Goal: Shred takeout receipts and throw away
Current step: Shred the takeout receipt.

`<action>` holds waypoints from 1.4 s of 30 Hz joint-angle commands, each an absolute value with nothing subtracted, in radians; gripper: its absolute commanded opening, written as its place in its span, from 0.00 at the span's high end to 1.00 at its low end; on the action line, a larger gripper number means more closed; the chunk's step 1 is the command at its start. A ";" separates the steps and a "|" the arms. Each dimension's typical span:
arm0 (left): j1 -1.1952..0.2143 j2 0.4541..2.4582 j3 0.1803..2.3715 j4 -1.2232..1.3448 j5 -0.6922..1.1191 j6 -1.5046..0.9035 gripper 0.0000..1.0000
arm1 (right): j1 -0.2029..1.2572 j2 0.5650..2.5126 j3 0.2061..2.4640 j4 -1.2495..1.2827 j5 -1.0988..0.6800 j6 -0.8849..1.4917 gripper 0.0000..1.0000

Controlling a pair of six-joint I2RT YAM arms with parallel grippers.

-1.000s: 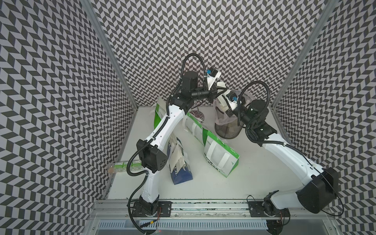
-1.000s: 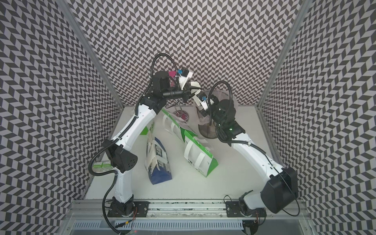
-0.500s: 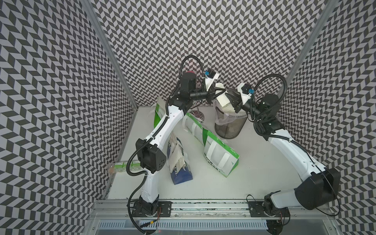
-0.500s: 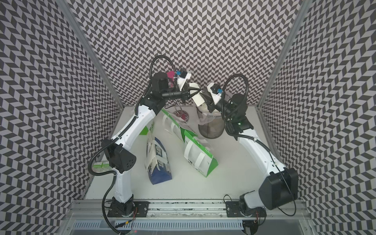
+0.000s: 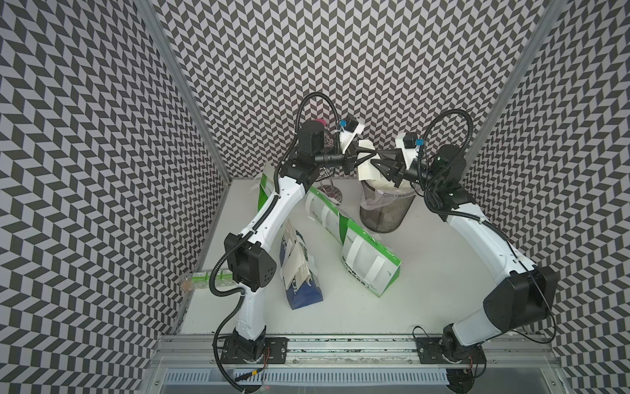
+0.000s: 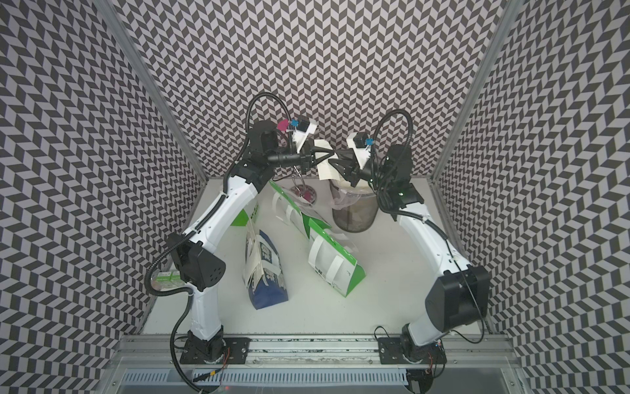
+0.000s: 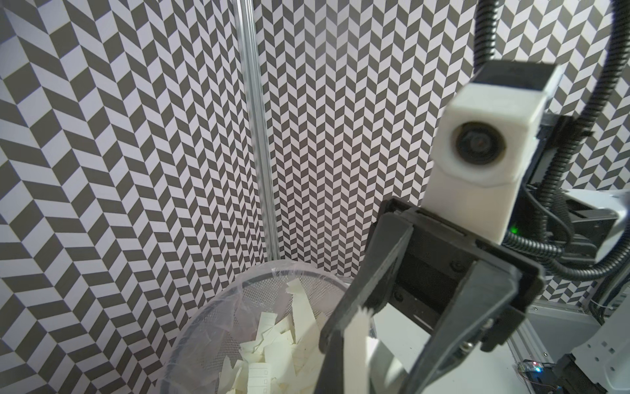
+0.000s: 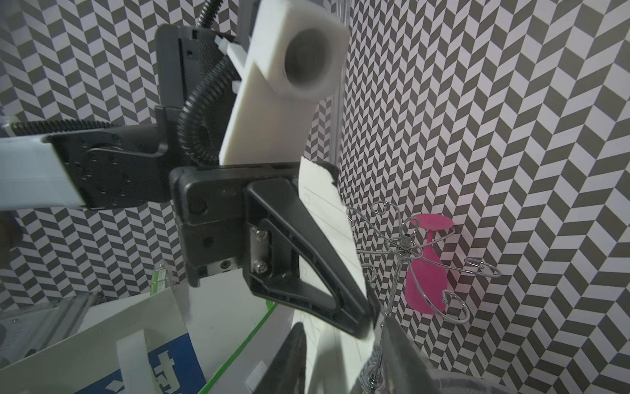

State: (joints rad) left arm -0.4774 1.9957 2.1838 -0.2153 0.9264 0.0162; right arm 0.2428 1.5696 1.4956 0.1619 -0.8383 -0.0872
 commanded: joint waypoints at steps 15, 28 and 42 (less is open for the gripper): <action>-0.491 1.976 2.207 -0.222 0.992 0.039 1.00 | 0.245 1.594 1.571 0.124 -0.867 -0.125 1.00; -0.515 2.019 2.307 -0.381 0.808 0.070 1.00 | 0.477 1.454 1.411 0.246 -0.201 -0.627 1.00; -0.515 2.009 2.293 -0.320 0.635 0.003 1.00 | 0.548 1.340 1.213 0.453 -0.164 -0.737 1.00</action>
State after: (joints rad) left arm -0.5175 1.9976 2.2921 -0.3737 0.6960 0.0296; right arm 0.5274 1.4021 1.2343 0.3477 -0.0914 -0.7273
